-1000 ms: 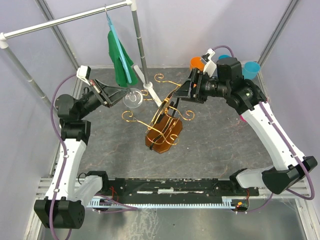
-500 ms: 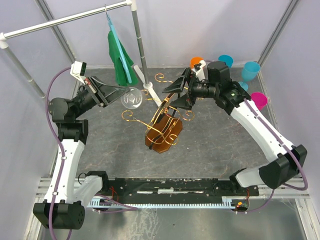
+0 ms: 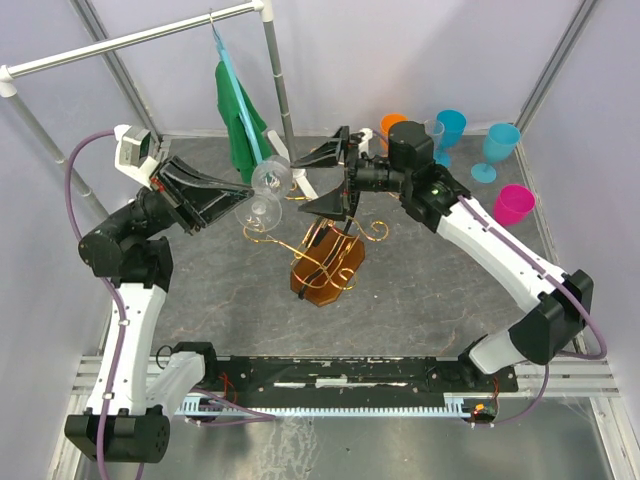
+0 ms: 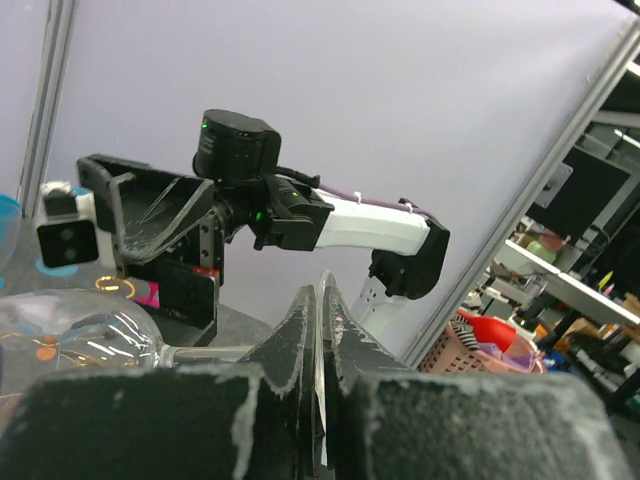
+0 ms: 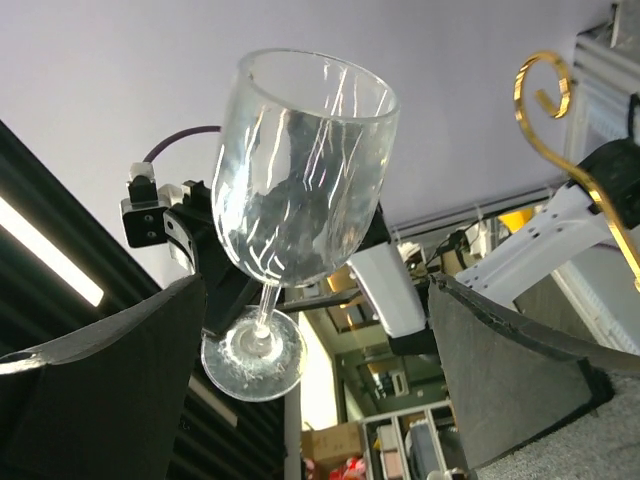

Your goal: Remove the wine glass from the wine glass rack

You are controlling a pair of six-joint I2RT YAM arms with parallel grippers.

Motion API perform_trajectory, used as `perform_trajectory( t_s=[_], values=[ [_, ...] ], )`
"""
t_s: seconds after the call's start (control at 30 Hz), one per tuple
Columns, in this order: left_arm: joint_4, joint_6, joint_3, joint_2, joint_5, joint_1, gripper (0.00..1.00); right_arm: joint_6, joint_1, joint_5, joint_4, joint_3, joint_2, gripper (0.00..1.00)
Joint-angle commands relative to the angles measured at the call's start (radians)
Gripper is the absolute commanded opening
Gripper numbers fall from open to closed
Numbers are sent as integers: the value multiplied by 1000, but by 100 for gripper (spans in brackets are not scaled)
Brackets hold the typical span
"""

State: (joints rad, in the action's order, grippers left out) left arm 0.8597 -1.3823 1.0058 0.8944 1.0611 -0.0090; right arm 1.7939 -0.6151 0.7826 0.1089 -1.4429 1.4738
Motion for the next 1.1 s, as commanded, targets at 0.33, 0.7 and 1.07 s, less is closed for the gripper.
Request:
perform_trajectory(
  t_s=[0.33,0.7,1.07],
  values=[
    [211,12,45,-34,8,-15,3,176,-99,-40,-200,-93,83,100],
    [225,7,27,-41,11,-23,3,218,-107,-59,-267,-138,148,91],
    [173,49,13,-49,23,-26,3,197,-109,-63,-247,-186,162,81]
  ],
)
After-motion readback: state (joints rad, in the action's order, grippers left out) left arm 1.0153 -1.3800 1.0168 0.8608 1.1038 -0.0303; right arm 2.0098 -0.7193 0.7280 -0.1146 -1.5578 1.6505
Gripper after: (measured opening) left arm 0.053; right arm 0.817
